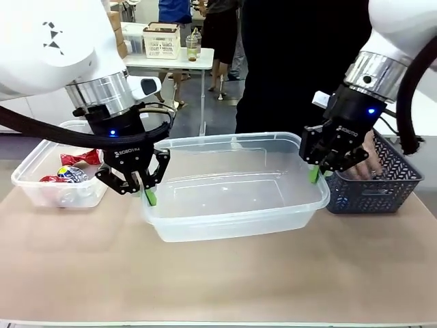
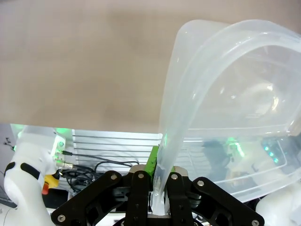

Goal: Sort the waste into each basket.
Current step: Offer the picked Organizing box to the human.

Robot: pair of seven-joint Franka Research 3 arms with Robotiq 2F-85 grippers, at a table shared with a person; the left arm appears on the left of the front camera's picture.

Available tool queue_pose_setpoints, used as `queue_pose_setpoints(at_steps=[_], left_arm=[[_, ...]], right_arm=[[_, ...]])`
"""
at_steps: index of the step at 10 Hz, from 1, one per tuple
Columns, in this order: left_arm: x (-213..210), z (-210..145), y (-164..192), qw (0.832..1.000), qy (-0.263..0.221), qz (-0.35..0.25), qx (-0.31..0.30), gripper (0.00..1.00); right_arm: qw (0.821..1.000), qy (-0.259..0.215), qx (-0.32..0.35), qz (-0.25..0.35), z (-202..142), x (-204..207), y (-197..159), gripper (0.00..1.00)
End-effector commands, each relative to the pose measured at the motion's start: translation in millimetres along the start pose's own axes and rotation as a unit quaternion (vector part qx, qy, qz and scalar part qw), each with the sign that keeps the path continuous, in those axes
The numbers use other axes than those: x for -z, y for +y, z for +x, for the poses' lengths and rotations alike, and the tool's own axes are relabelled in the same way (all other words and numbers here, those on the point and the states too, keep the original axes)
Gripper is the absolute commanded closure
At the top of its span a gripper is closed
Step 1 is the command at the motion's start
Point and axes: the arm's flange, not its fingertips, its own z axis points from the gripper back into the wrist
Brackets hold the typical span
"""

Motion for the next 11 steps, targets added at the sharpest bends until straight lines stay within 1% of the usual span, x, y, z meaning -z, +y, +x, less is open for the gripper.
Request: queue_pose_setpoints(at_steps=[1, 11], left_arm=[[-3.9, -1.8, 1.5, 1.0, -0.004, -0.003, -0.006, 0.95], [-3.9, -1.8, 1.5, 1.0, -0.004, -0.003, -0.006, 0.95]], right_arm=[[1.0, 0.003, 0.0, -0.004, 1.3, -2.6, -1.0, 1.0], [1.0, 0.003, 0.0, -0.004, 1.3, -2.6, -1.0, 1.0]])
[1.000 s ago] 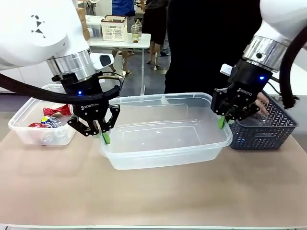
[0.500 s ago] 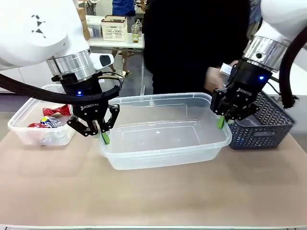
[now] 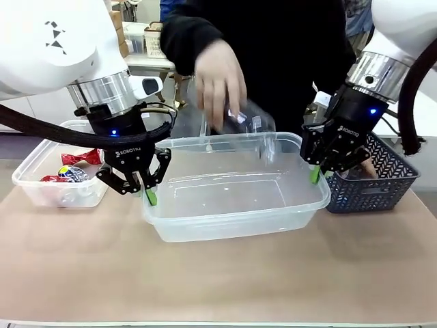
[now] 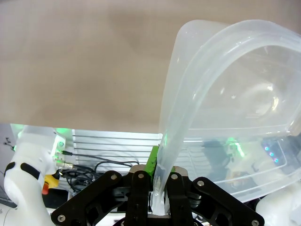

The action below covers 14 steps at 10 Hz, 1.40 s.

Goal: Sort the waste into each basket.
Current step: Offer the picked Organizing box to the human.

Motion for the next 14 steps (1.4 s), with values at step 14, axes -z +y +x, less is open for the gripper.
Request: queue_pose_setpoints(at_steps=[14], left_arm=[[-4.0, -1.8, 1.5, 1.0, -0.004, -0.003, -0.006, 0.95]], right_arm=[[1.0, 0.003, 0.0, -0.004, 1.3, -2.6, -1.0, 1.0]])
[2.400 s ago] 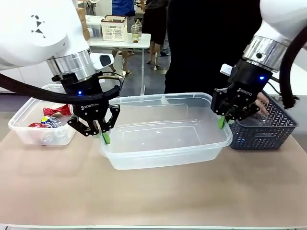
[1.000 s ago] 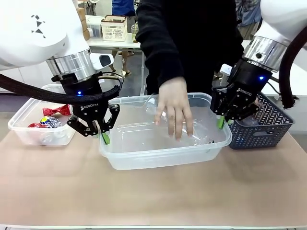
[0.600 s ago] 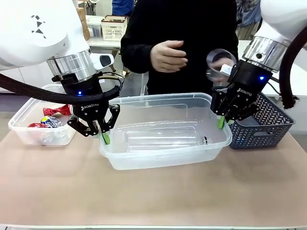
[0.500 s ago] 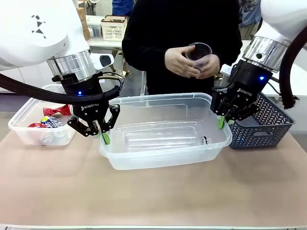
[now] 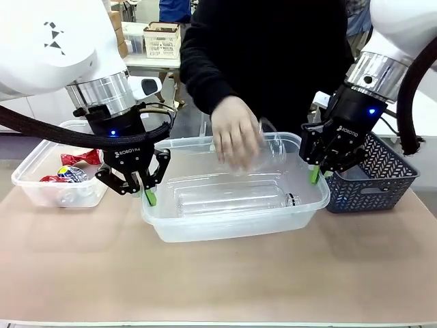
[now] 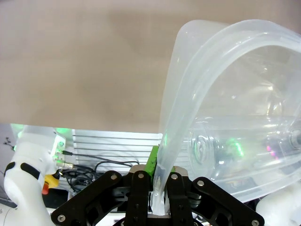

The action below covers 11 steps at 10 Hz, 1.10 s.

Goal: Sort the waste into each basket.
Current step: Offer the picked Organizing box to the human.

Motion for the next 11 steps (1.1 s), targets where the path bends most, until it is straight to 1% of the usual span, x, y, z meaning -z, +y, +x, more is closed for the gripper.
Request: queue_pose_setpoints(at_steps=[1, 11], left_arm=[[-4.4, -1.9, 1.3, 1.0, -0.004, -0.003, -0.006, 0.95], [-4.4, -1.9, 1.3, 1.0, -0.004, -0.003, -0.006, 0.95]], right_arm=[[1.0, 0.002, 0.0, -0.004, 1.4, -3.0, -0.9, 1.0], [1.0, 0.002, 0.0, -0.004, 1.4, -3.0, -0.9, 1.0]])
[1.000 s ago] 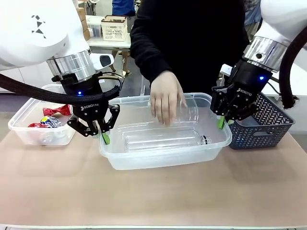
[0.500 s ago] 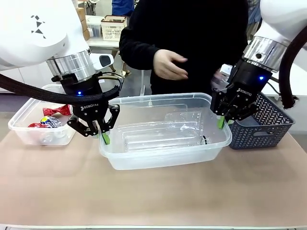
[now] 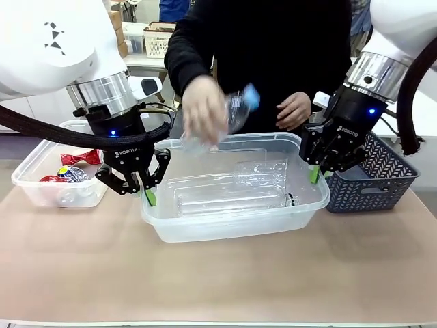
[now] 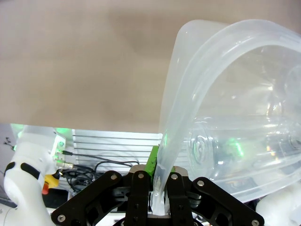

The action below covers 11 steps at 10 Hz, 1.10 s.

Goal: Sort the waste into each basket.
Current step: Offer the picked Organizing box to the human.

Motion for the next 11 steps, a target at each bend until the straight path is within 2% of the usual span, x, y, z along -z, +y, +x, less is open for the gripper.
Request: queue_pose_setpoints(at_steps=[1, 11], left_arm=[[-4.5, -1.9, 1.2, 1.0, -0.004, -0.003, -0.006, 0.95], [-4.5, -1.9, 1.2, 1.0, -0.004, -0.003, -0.006, 0.95]], right_arm=[[1.0, 0.002, 0.0, -0.004, 1.4, -3.0, -0.9, 1.0], [1.0, 0.002, 0.0, -0.004, 1.4, -3.0, -0.9, 1.0]])
